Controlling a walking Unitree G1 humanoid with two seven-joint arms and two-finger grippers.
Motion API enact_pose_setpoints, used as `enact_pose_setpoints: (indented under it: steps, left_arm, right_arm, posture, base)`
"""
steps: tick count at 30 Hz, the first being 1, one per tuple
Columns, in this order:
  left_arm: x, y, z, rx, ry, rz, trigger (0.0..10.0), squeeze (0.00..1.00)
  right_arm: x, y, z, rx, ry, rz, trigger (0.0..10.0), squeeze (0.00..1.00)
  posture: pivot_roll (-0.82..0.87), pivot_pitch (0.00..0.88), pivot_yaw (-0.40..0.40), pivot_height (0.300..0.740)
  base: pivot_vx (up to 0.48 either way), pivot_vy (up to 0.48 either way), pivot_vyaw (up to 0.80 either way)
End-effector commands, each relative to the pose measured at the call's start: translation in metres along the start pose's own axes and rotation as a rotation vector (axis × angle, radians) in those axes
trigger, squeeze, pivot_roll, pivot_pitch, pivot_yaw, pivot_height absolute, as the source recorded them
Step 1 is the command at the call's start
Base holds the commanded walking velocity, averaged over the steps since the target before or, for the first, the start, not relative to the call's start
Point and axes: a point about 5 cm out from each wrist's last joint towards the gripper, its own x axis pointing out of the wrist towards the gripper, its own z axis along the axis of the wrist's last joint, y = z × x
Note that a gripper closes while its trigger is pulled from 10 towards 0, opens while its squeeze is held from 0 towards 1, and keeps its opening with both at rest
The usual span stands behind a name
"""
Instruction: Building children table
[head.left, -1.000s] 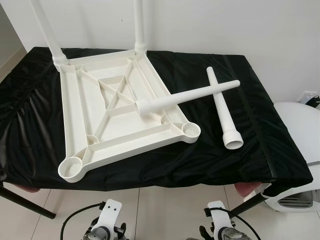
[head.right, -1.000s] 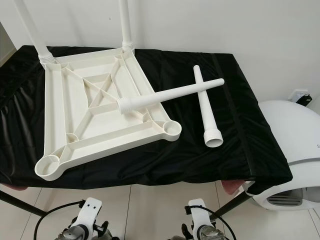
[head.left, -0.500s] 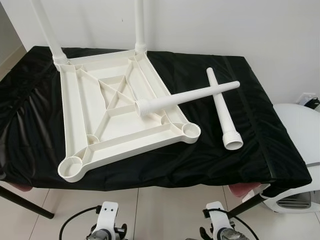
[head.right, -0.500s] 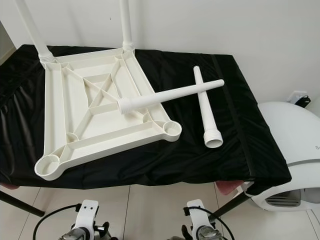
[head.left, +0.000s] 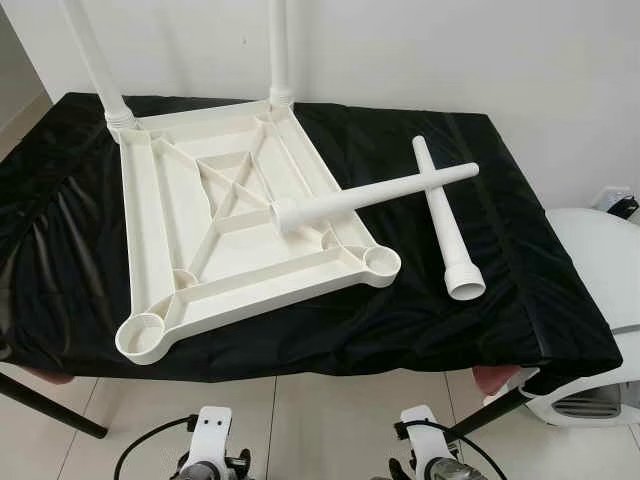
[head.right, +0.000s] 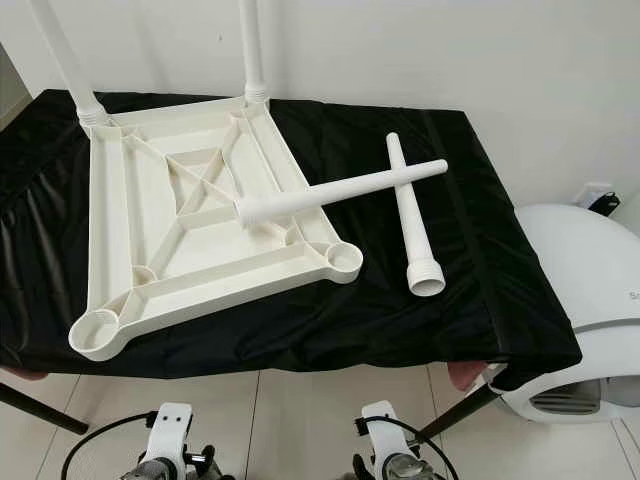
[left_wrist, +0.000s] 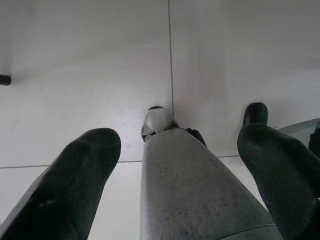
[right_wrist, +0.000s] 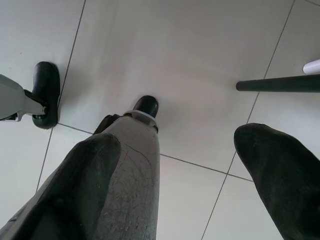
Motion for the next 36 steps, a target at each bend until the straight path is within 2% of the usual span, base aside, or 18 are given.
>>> enact_pose_setpoints:
  steps: [1, 3, 6, 11, 18, 20, 24, 27, 36]
  left_arm:
    - [-0.002, -0.003, -0.013, -0.020, 0.043, -0.007, 10.0, 0.00]
    - [-0.003, -0.005, -0.015, -0.026, 0.051, -0.004, 10.0, 0.00]
    - [-0.003, -0.014, -0.019, 0.022, 0.075, -0.016, 10.0, 0.00]
    - [-0.002, -0.019, -0.017, 0.035, 0.072, -0.029, 10.0, 0.00]
    - [0.001, -0.031, -0.004, 0.140, 0.041, -0.088, 10.0, 0.00]
    - [0.002, -0.032, -0.001, 0.148, 0.033, -0.090, 10.0, 0.00]
    - [-0.002, -0.027, -0.015, 0.154, 0.049, -0.083, 10.0, 0.00]
    - [-0.002, -0.026, -0.017, 0.161, 0.053, -0.084, 10.0, 0.00]
    - [-0.002, -0.022, -0.018, 0.189, 0.060, -0.085, 10.0, 0.00]
  right_arm:
    - [-0.002, -0.002, -0.010, 0.015, 0.028, 0.000, 10.0, 0.00]
    - [-0.003, -0.004, -0.013, 0.027, 0.037, -0.002, 10.0, 0.00]
    - [-0.006, -0.008, -0.023, 0.009, 0.062, -0.004, 10.0, 0.00]
    - [-0.006, -0.008, -0.025, 0.012, 0.064, 0.001, 10.0, 0.00]
    - [-0.006, -0.008, -0.024, -0.015, 0.053, 0.016, 10.0, 0.00]
    - [-0.006, -0.008, -0.024, -0.016, 0.049, 0.020, 10.0, 0.00]
    - [-0.006, -0.009, -0.022, -0.016, 0.043, 0.023, 10.0, 0.00]
    - [-0.006, -0.009, -0.020, -0.013, 0.040, 0.023, 10.0, 0.00]
    - [-0.004, -0.005, -0.015, -0.011, 0.024, 0.029, 10.0, 0.00]
  posture:
    - [0.04, 0.000, -0.031, 0.740]
    - [0.04, 0.000, -0.038, 0.740]
    - [0.05, 0.000, -0.041, 0.740]
    - [0.05, 0.000, -0.041, 0.740]
    - [0.04, 0.000, -0.031, 0.740]
    - [0.04, 0.000, -0.027, 0.740]
    - [0.03, 0.000, -0.012, 0.740]
    - [0.03, 0.000, -0.005, 0.740]
    - [0.00, 0.000, 0.029, 0.740]
  base:
    - [0.000, 0.000, 0.00]
    - [0.000, 0.000, 0.00]
    - [0.000, 0.000, 0.00]
    - [0.000, 0.000, 0.00]
    - [0.000, 0.000, 0.00]
    - [0.000, 0.000, 0.00]
    - [0.000, 0.000, 0.00]
    - [0.000, 0.000, 0.00]
    - [0.000, 0.000, 0.00]
